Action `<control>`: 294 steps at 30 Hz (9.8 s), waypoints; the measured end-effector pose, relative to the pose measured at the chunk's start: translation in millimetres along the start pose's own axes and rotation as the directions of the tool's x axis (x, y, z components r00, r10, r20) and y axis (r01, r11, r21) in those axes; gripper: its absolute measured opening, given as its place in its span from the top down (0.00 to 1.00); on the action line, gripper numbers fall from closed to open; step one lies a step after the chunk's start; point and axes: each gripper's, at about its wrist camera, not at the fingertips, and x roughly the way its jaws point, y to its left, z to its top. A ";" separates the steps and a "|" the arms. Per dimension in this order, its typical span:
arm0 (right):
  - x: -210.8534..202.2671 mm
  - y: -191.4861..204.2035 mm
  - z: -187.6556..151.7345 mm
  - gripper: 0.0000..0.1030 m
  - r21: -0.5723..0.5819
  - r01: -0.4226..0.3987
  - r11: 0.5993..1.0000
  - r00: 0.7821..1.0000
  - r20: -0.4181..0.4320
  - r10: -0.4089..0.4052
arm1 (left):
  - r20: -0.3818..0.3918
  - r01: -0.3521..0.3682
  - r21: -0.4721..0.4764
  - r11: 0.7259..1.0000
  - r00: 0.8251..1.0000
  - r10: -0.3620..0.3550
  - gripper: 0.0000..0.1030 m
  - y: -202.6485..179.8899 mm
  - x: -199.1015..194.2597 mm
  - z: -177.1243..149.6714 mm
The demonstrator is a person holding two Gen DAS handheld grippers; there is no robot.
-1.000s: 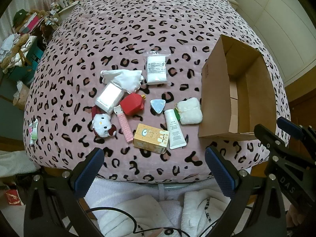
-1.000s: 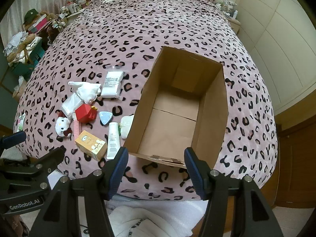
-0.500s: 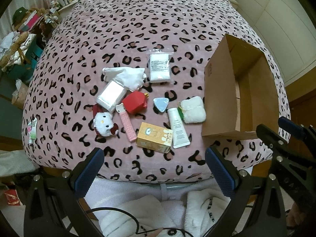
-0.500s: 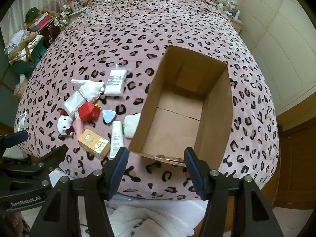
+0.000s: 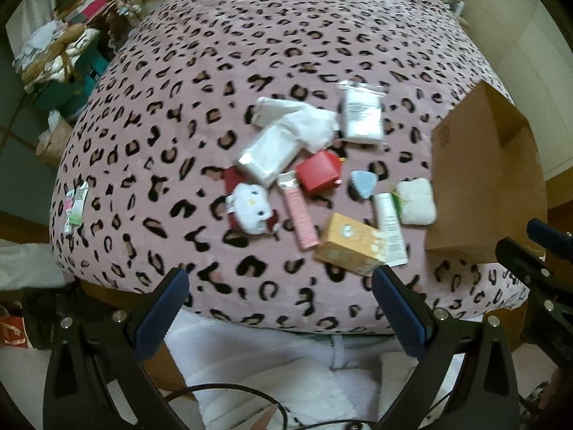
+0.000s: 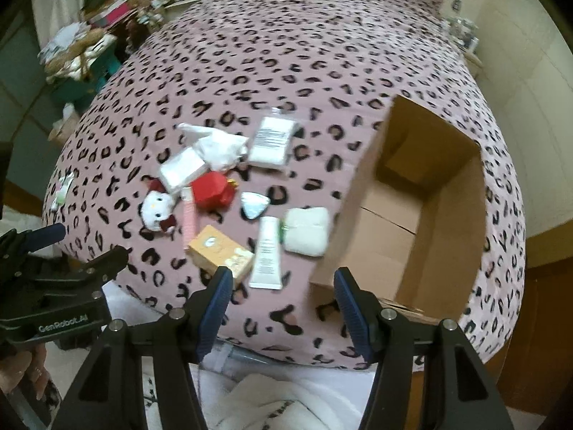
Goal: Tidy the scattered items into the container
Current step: 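Move both tools toward the scattered items on the leopard-print bed, then grasp the white Hello Kitty plush with the left tool while the right tool grasps the yellow Butter Bear box, then lift the plush with the left tool while the right tool carries the yellow box, then drop the plush into the cardboard box with the left tool while the right tool releases the yellow box, then withdraw both tools from the cardboard box back toward the remaining items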
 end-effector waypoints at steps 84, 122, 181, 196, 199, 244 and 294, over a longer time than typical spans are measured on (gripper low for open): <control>173.9 40.1 1.2 0.49 -0.061 -0.184 0.981 0.974 -0.147 0.174 | 0.032 0.199 -0.276 0.940 0.980 -0.198 0.51 130.4 172.5 0.7; 30.4 -0.4 8.4 0.49 -0.010 -0.243 0.970 0.957 0.162 0.241 | 0.198 0.258 0.058 0.964 0.944 -0.265 0.51 4.3 2.6 -1.1; 41.7 -215.0 -5.5 0.49 0.299 -0.307 0.903 0.944 0.214 0.251 | 0.052 0.313 0.448 0.838 0.926 -0.374 0.49 -252.5 15.6 34.6; 64.9 -217.9 -16.8 0.49 0.319 -0.208 0.925 0.976 0.133 0.174 | 0.034 0.308 0.444 0.841 0.933 -0.359 0.49 -251.5 29.1 38.3; 65.0 -217.2 -17.9 0.49 0.314 -0.198 0.929 0.978 0.126 0.165 | 0.031 0.306 0.449 0.840 0.934 -0.357 0.49 -253.4 30.9 37.8; 57.0 -200.2 -2.4 0.47 0.274 -0.184 0.944 0.982 0.092 0.165 | 0.096 0.245 0.437 0.865 0.944 -0.315 0.21 -240.7 5.0 33.8; 73.0 8.7 26.6 0.43 0.008 -0.245 0.969 0.966 -0.086 0.245 | 0.062 0.146 -0.026 0.989 0.988 -0.144 0.14 23.7 92.5 6.6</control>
